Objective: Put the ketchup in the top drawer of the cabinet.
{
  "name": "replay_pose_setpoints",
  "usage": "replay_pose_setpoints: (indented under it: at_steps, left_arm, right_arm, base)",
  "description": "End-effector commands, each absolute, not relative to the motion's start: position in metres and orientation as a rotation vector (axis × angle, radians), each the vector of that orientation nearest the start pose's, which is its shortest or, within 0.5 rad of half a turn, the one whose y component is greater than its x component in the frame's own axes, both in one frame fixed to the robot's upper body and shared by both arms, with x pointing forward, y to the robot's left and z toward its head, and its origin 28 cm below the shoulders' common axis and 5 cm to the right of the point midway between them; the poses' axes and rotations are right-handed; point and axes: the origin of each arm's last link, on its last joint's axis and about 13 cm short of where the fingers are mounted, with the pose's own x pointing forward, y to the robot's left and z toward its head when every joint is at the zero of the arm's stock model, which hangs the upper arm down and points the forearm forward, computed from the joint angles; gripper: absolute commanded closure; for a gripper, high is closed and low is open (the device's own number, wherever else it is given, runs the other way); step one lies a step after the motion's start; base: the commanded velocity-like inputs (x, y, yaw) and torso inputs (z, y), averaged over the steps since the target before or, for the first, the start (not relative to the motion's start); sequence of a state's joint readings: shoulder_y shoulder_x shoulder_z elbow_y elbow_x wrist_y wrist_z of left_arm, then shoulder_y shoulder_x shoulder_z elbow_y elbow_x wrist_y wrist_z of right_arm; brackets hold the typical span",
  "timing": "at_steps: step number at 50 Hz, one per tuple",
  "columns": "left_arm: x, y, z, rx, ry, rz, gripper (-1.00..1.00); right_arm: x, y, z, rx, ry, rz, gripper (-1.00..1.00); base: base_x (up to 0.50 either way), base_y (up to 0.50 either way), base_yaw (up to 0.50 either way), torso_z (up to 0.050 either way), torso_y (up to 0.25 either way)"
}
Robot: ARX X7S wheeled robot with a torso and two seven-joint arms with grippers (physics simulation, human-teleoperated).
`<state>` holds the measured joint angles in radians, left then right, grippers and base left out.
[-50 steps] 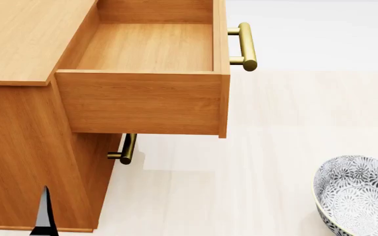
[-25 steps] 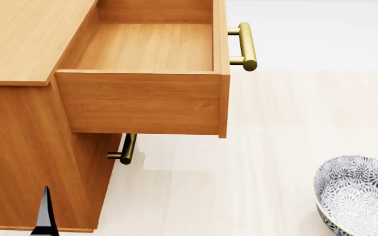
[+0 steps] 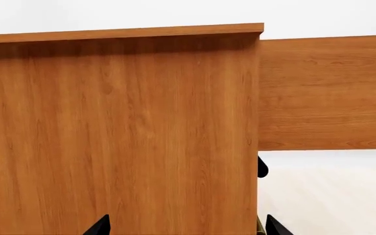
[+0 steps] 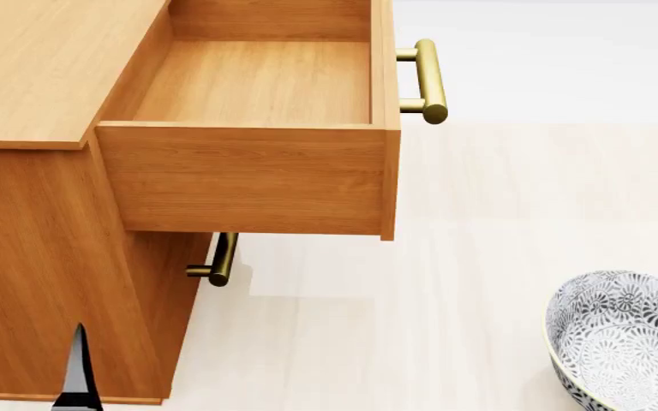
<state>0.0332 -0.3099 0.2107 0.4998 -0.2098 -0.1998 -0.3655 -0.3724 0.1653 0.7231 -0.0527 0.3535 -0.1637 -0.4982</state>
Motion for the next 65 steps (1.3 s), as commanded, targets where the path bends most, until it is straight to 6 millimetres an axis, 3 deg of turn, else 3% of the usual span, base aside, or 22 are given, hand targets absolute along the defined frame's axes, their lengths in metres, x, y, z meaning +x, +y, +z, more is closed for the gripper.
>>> replay_pose_setpoints:
  at_steps: [1,23,24,40,45,54,65]
  left_arm:
    - [0.192,0.212,0.091,0.034,-0.204,0.047,-1.0]
    - [0.192,0.211,0.091,0.033,-0.201,0.048,-1.0]
    - [0.192,0.211,0.091,0.033,-0.201,0.048,-1.0]
    - [0.192,0.211,0.09,0.023,-0.193,0.044,-1.0]
    - [0.193,0.209,0.09,0.02,-0.188,0.033,-1.0]
    - [0.194,0.209,0.091,0.015,-0.183,0.019,-1.0]
    - [0.193,0.21,0.091,0.02,-0.177,0.021,-1.0]
  right_arm:
    - [0.075,-0.273,0.012,-0.021,-0.012,-0.217,-1.0]
    - [0.075,-0.274,0.008,-0.005,-0.001,-0.228,-1.0]
    - [0.075,-0.274,0.007,-0.004,0.0,-0.234,1.0]
    - [0.08,-0.274,0.015,0.003,-0.009,-0.27,1.0]
    - [0.085,-0.274,0.035,-0.003,-0.031,-0.311,1.0]
    - [0.1,-0.269,0.095,0.0,-0.099,-0.328,1.0]
    - [0.114,-0.265,0.131,-0.008,-0.129,-0.34,1.0]
  base:
    - [0.0,0.0,0.0,0.0,0.0]
    - [0.0,0.0,0.0,0.0,0.0]
    - [0.0,0.0,0.0,0.0,0.0]
    - [0.0,0.0,0.0,0.0,0.0]
    - [0.0,0.0,0.0,0.0,0.0]
    - [0.0,0.0,0.0,0.0,0.0]
    - [0.0,0.0,0.0,0.0,0.0]
